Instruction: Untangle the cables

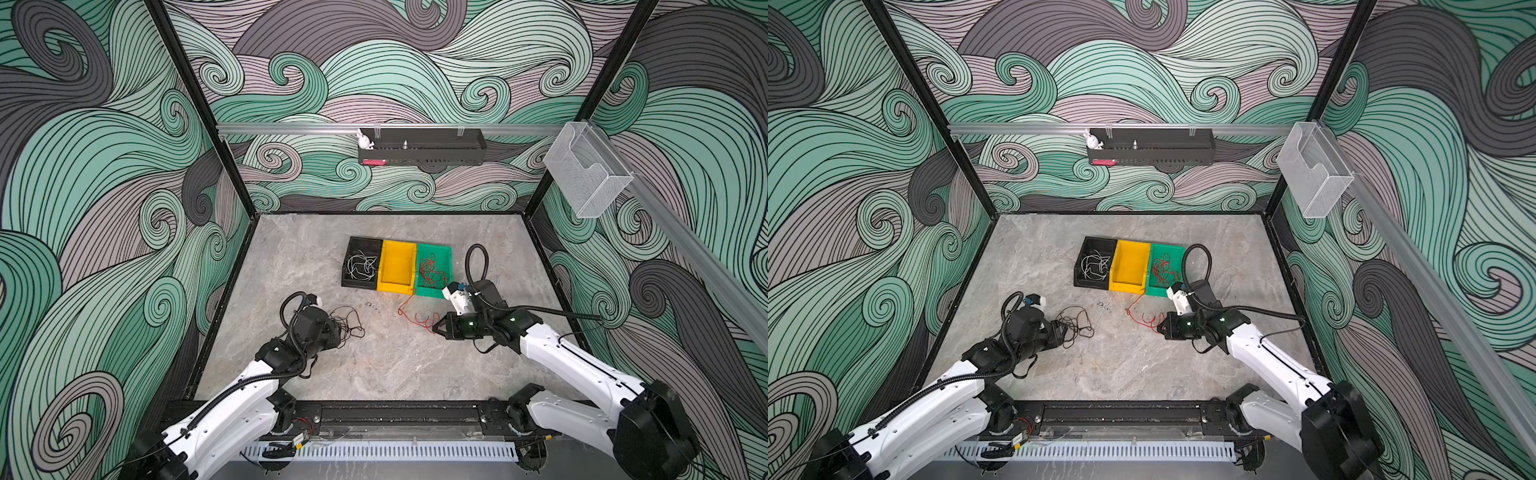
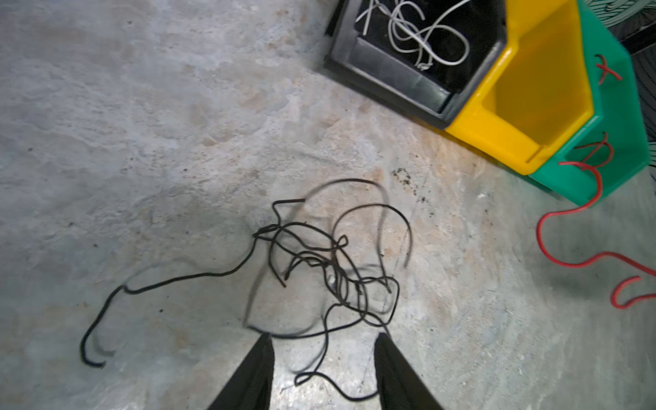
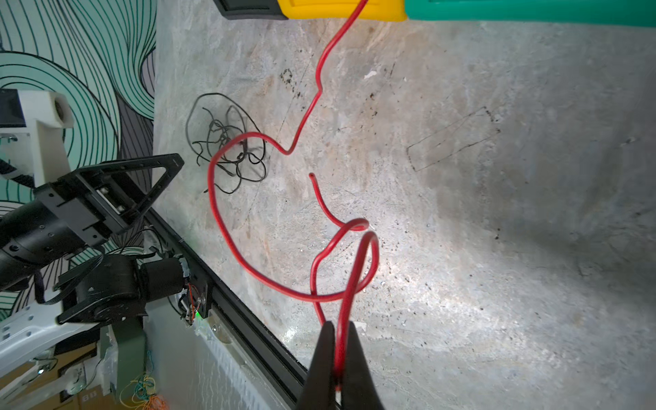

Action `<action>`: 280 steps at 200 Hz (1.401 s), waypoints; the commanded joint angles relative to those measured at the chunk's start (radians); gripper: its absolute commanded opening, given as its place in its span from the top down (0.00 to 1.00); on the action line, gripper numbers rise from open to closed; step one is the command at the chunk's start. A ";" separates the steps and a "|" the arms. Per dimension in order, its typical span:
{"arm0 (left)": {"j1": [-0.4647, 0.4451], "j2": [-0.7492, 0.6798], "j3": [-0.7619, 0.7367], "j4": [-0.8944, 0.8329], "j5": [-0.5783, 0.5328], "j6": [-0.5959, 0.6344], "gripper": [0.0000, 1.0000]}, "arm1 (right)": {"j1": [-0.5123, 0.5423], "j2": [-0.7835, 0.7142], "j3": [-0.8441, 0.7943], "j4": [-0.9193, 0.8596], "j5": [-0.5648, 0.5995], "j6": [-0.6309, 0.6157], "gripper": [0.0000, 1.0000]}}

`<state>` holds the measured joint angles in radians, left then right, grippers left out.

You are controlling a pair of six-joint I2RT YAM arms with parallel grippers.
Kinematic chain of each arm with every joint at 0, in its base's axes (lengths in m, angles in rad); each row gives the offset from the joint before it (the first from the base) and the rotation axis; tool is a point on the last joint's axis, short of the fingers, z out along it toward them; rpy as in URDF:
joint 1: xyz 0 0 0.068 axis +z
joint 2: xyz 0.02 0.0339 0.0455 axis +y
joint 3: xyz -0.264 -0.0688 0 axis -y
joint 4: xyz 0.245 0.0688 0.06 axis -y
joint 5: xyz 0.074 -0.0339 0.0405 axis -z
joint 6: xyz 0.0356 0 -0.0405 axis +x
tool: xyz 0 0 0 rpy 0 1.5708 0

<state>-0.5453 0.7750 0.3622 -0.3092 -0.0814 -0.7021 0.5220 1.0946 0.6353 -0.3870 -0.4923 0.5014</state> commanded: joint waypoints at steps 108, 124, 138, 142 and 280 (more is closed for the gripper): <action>-0.030 0.007 0.014 0.260 0.225 -0.015 0.44 | 0.030 -0.020 0.130 -0.142 0.106 -0.148 1.00; -0.036 0.011 0.014 0.324 0.271 -0.064 0.44 | 0.056 -0.017 0.126 -0.140 0.147 -0.171 1.00; -0.046 0.025 0.018 0.380 0.299 -0.101 0.44 | 0.085 -0.010 0.121 -0.125 0.167 -0.181 1.00; -0.050 0.031 0.022 0.391 0.306 -0.109 0.44 | 0.093 -0.007 0.119 -0.119 0.171 -0.181 1.00; -0.201 0.325 0.094 0.512 0.303 -0.148 0.45 | 0.344 0.053 0.126 0.013 0.319 -0.167 1.00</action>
<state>-0.7303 1.0729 0.4137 0.1635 0.2310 -0.8440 0.8478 1.1637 0.7448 -0.4168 -0.2008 0.3290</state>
